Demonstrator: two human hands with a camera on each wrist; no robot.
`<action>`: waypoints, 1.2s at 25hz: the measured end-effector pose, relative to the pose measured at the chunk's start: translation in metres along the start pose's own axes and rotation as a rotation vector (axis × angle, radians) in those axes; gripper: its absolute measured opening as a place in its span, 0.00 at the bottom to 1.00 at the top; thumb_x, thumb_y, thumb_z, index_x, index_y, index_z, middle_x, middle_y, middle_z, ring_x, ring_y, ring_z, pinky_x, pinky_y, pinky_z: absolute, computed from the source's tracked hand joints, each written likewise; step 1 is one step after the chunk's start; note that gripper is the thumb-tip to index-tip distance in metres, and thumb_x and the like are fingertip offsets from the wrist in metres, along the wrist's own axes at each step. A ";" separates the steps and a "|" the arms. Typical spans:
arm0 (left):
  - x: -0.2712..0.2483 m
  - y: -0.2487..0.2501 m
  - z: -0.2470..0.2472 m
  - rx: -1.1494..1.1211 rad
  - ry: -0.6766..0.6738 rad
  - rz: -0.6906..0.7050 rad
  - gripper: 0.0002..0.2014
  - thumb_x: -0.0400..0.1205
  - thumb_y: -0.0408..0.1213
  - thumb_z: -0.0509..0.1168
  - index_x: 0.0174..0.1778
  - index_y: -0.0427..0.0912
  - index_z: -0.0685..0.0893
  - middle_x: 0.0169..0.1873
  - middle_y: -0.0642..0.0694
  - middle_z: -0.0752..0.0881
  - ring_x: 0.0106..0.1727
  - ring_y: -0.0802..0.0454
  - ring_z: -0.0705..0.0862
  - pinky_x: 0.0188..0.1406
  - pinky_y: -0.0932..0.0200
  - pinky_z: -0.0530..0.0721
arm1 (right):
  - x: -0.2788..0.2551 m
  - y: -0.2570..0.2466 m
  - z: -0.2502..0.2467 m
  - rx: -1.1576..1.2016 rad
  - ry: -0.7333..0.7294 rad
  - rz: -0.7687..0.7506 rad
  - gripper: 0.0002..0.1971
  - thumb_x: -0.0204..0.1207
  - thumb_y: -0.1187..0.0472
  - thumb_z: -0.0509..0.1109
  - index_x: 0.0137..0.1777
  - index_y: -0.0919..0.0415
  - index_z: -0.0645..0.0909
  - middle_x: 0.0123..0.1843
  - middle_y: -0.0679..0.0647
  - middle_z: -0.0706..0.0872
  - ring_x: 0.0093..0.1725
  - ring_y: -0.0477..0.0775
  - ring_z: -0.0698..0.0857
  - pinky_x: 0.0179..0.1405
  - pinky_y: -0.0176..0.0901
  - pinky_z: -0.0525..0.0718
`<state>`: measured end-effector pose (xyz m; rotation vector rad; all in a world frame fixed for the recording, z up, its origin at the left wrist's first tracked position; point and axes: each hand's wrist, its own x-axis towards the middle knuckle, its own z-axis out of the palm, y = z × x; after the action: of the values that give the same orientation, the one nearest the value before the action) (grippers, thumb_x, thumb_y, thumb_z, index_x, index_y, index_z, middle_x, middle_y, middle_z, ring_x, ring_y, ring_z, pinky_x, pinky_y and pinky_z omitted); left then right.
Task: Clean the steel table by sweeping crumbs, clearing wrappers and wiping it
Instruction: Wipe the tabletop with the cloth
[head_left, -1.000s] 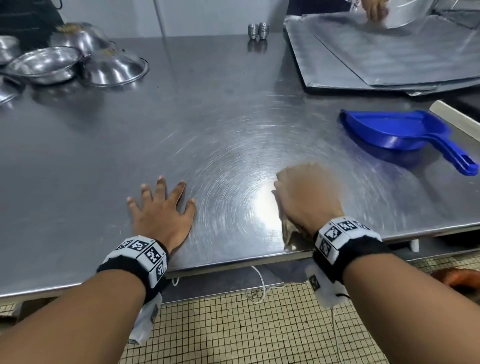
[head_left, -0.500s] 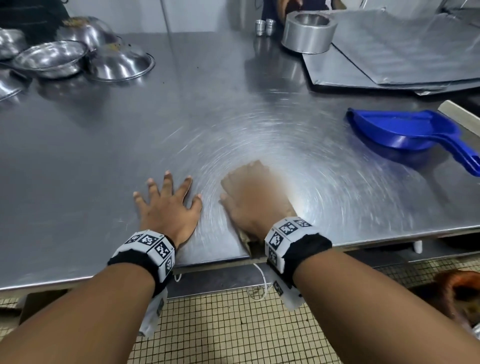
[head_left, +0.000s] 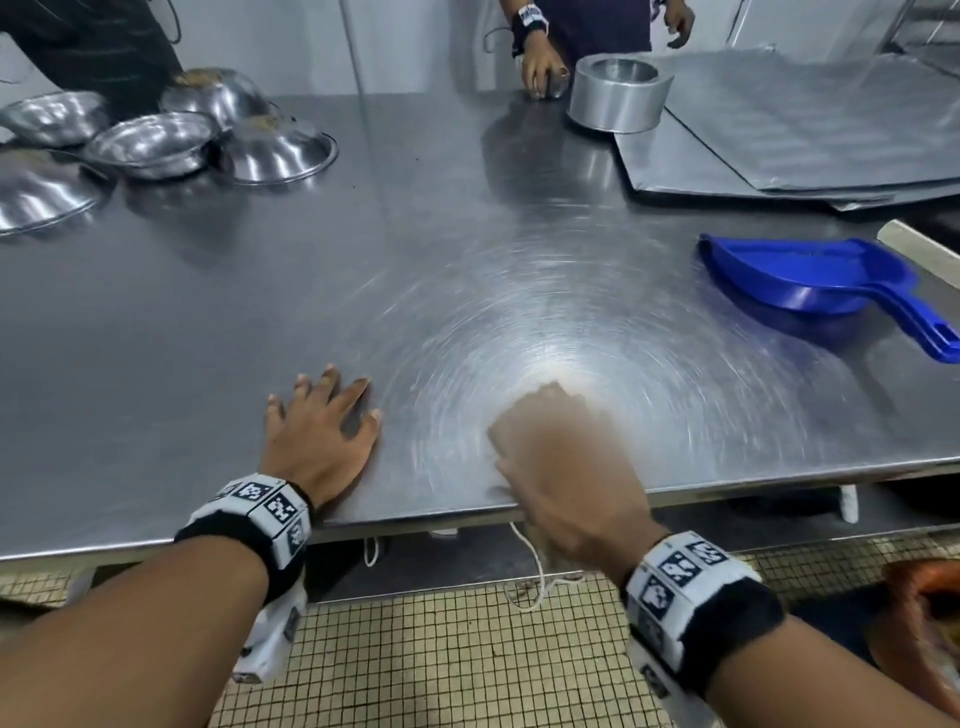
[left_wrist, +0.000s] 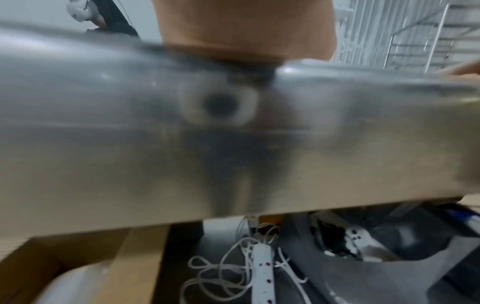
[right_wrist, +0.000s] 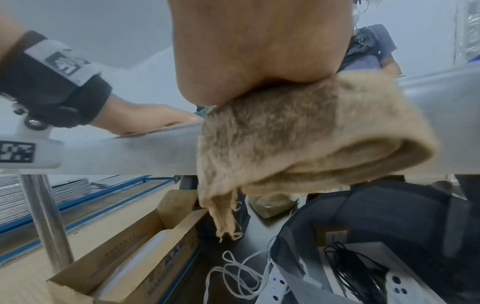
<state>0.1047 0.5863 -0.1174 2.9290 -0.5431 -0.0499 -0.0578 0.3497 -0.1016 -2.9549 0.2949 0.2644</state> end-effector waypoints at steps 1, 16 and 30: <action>-0.004 -0.020 -0.004 0.010 -0.002 -0.017 0.36 0.76 0.66 0.42 0.80 0.59 0.68 0.84 0.48 0.62 0.84 0.40 0.57 0.81 0.35 0.49 | 0.001 0.007 -0.002 -0.007 0.005 0.032 0.38 0.73 0.26 0.27 0.83 0.38 0.32 0.84 0.53 0.29 0.83 0.58 0.31 0.83 0.61 0.35; -0.003 -0.124 -0.012 0.061 -0.011 -0.084 0.31 0.81 0.67 0.48 0.82 0.66 0.59 0.86 0.51 0.54 0.85 0.39 0.50 0.82 0.33 0.45 | 0.092 -0.080 -0.001 0.089 0.130 0.276 0.41 0.76 0.27 0.39 0.86 0.48 0.47 0.87 0.63 0.42 0.85 0.64 0.40 0.83 0.62 0.41; -0.017 -0.184 -0.028 -0.003 0.009 0.074 0.33 0.79 0.67 0.46 0.81 0.63 0.65 0.85 0.51 0.59 0.85 0.44 0.55 0.83 0.39 0.49 | 0.027 -0.161 0.024 0.069 0.081 0.069 0.39 0.75 0.27 0.35 0.85 0.41 0.44 0.87 0.52 0.37 0.85 0.53 0.35 0.83 0.53 0.38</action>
<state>0.1556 0.7660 -0.1200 2.9016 -0.6490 -0.0283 -0.0020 0.5052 -0.1077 -2.8958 0.4081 0.1395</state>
